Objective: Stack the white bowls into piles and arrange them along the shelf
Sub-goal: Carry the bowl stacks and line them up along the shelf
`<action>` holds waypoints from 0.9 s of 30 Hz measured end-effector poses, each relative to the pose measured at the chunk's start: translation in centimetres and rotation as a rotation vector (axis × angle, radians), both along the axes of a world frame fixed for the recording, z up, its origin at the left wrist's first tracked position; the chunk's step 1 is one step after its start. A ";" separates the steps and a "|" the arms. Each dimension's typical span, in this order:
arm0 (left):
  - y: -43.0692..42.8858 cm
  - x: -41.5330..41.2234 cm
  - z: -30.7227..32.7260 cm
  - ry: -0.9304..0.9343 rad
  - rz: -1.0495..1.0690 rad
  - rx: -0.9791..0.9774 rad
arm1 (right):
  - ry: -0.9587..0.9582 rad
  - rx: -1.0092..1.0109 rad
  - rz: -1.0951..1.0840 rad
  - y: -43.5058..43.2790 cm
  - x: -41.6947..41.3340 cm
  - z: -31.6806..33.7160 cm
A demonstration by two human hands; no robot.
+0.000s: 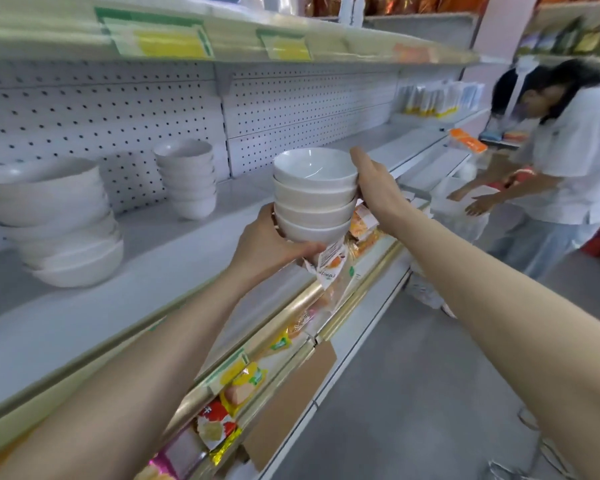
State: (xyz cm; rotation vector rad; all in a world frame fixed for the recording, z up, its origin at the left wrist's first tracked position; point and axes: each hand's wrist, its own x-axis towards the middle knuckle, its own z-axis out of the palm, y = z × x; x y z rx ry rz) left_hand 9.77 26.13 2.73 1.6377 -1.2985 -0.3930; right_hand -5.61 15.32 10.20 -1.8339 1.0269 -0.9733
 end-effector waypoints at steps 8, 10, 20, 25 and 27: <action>-9.2 -1.9 0.6 -0.038 -0.015 -0.005 | -0.035 0.011 0.011 -9.8 -2.2 -0.1; -11.8 -2.8 0.4 -0.041 0.006 -0.022 | -0.015 0.017 0.039 -12.7 -2.8 -0.3; -24.9 -8.8 -0.3 -0.033 0.177 -0.059 | 0.038 -0.006 0.145 -27.1 -7.1 0.1; -30.0 -10.4 -0.6 -0.015 0.210 -0.030 | 0.082 0.010 0.180 -32.3 -7.8 0.1; -32.2 -10.3 -0.8 -0.029 0.213 -0.024 | 0.079 0.012 0.207 -34.5 -7.7 -0.1</action>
